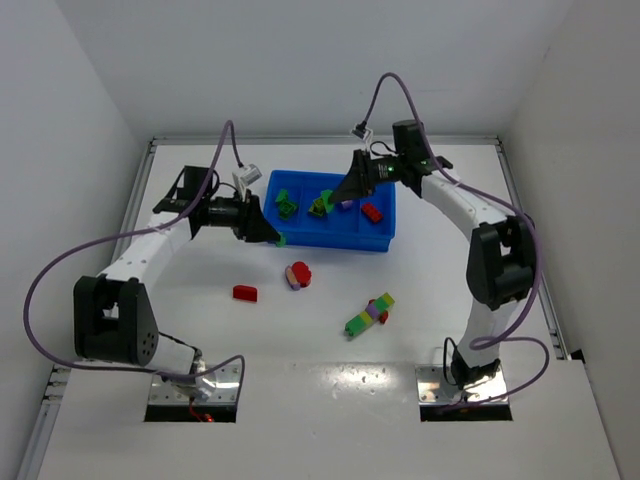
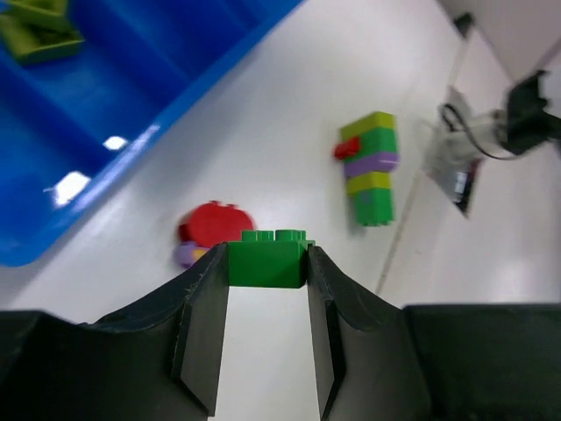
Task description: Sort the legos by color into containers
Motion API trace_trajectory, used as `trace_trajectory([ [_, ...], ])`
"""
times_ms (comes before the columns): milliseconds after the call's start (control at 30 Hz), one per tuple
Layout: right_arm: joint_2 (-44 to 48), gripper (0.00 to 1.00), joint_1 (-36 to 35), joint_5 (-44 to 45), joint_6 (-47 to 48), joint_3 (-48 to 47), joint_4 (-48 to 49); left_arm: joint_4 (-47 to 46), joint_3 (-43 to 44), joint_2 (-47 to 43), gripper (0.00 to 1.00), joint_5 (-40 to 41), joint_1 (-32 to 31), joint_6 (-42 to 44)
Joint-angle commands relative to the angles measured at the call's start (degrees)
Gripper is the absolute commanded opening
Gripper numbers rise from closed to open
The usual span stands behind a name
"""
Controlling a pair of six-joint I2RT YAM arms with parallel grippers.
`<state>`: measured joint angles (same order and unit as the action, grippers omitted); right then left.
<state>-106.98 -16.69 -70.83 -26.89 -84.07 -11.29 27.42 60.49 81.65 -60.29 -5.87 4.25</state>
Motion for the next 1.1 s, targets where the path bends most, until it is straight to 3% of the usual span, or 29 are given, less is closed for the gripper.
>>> trace_trajectory([
  [0, -1.82, 0.03, -1.07, 5.23, 2.63, -4.60, -1.78, -6.04, 3.31, 0.88, 0.25, 11.75, 0.51, -1.33],
  [100, -3.50, 0.03, -2.20, 12.89, 7.81, -9.17, -9.07, -9.66, 6.99, 3.60, 0.25, 19.59, 0.51, -3.64],
  [267, -4.03, 0.03, -2.74, 23.17, 9.14, -11.02, -9.98, -10.90, 12.45, 9.22, 0.36, 27.58, -1.16, -4.95],
  [433, -4.82, 0.03, -3.26, 26.70, 9.14, -14.01, -10.50, -11.95, 17.11, 16.08, 0.37, 29.00, -2.30, -6.27],
  [700, -8.68, 0.03, -4.31, 30.13, 10.20, -19.45, -11.04, -14.32, 17.73, 21.71, 0.39, 29.00, -4.06, -7.94],
  [767, -10.17, 0.03, -4.32, 30.66, 10.20, -20.60, -11.56, -14.32, 17.73, 22.23, 0.49, 29.62, -4.06, -8.73],
  [800, -10.79, 0.04, -4.32, 31.88, 10.89, -21.91, -11.56, -14.32, 17.73, 22.24, 0.68, 29.62, -4.06, -8.73],
  [867, -12.90, 0.04, -4.85, 32.59, 11.51, -24.37, -12.17, -14.32, 17.73, 22.24, 0.80, 30.23, -4.06, -9.35],
  [1000, -16.85, 0.04, -5.46, 33.12, 11.51, -28.85, -12.70, -19.05, 15.11, 18.82, 0.96, 28.22, -2.40, -13.20],
  [1067, -18.00, 0.04, -5.99, 33.64, 11.51, -30.00, -11.05, -20.04, 14.57, 15.15, 0.99, 28.21, -1.70, -14.88],
])
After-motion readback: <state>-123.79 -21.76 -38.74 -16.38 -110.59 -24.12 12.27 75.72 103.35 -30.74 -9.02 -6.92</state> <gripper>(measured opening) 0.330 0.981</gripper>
